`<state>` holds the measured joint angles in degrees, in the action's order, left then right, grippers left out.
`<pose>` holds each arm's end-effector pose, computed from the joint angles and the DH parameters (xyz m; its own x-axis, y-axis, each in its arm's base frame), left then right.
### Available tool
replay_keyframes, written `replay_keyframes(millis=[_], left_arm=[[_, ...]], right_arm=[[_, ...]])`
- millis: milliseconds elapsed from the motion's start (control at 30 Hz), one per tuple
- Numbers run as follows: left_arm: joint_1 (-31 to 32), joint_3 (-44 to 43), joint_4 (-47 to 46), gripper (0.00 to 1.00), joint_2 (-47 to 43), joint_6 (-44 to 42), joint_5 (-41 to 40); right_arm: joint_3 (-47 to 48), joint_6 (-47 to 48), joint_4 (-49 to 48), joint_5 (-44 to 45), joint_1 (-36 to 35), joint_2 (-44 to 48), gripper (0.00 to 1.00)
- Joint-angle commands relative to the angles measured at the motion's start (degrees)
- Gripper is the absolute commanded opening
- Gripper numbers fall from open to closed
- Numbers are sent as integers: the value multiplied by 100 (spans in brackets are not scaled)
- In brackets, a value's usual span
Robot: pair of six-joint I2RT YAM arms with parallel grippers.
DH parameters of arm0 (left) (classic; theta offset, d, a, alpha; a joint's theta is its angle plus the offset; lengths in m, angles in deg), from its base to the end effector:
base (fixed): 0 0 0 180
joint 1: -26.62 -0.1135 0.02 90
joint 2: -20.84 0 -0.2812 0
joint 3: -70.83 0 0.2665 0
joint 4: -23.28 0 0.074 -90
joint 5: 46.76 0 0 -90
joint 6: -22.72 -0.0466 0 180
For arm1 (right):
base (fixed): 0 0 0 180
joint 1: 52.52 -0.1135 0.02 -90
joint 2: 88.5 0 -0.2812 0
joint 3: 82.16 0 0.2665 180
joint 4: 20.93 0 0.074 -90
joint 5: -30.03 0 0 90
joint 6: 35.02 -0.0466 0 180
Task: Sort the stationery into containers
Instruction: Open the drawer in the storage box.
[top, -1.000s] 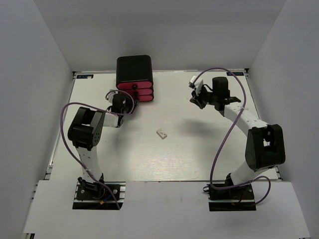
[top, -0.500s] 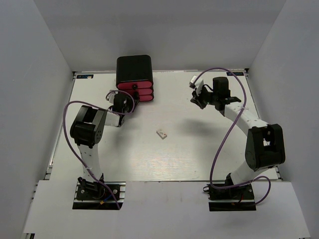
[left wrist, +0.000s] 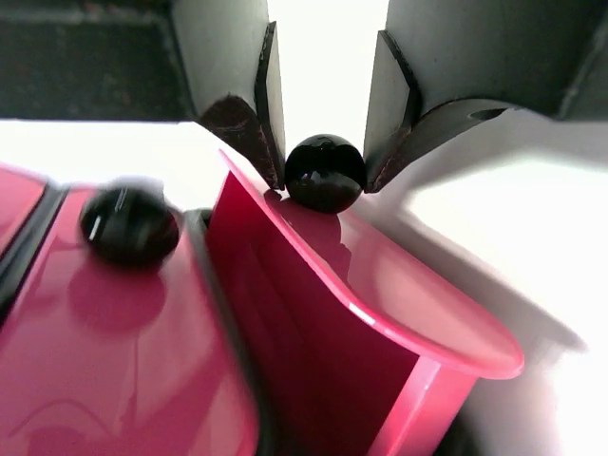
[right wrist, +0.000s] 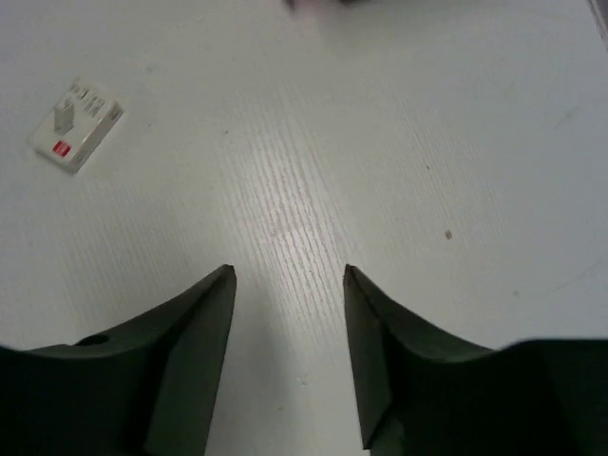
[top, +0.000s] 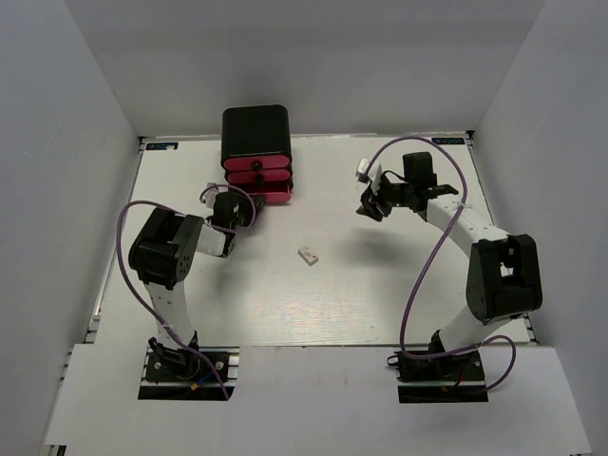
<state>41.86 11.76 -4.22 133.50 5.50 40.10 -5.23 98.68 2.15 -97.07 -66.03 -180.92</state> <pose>0.3816 -0.1013 0.1055 -0.3310 -0.8983 -0.2889 -0.3416 0.3995 -0.8507 0.3586 0.1151 0.2540 0.0073 -0.5650 -0.8251 -0.8851 0.3804 -0.2683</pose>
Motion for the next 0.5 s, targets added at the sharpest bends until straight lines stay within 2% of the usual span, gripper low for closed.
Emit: replay_keyframes(millis=[0, 33, 67, 100, 167, 233, 267, 367, 400, 467], left_arm=[[22, 571, 35, 25, -498, -175, 23], [22, 685, 35, 25, -578, -176, 76], [22, 904, 35, 26, -648, -176, 76], [22, 1002, -18, 28, -727, -176, 76], [22, 1143, -18, 46, -912, -228, 76], [22, 1196, 175, 61, -965, -228, 76], [22, 1196, 175, 63, -1044, -281, 76], [22, 1196, 298, 68, -1228, -404, 137], [22, 1196, 298, 68, -1351, -465, 138], [22, 1257, 438, 72, -1510, -641, 190]], right_arm=[[-29, 1008, 706, -981, -28, 242, 60], [-37, 1104, 838, -1096, -28, 251, 78], [-64, 1332, 970, -1367, -19, 242, 90], [6, 1717, 1328, -1657, -28, 225, 90], [198, 2384, 1901, -2052, -133, 76, 90], [305, 3000, 2864, -2265, -230, -152, 90], [427, 3073, 2896, -2301, -378, -197, 90], [306, 2584, 2519, -1952, -948, -233, 79], [227, 1886, 2222, -1741, -1194, -285, 69], [34, 1415, 1800, -1529, -1521, -136, 59]])
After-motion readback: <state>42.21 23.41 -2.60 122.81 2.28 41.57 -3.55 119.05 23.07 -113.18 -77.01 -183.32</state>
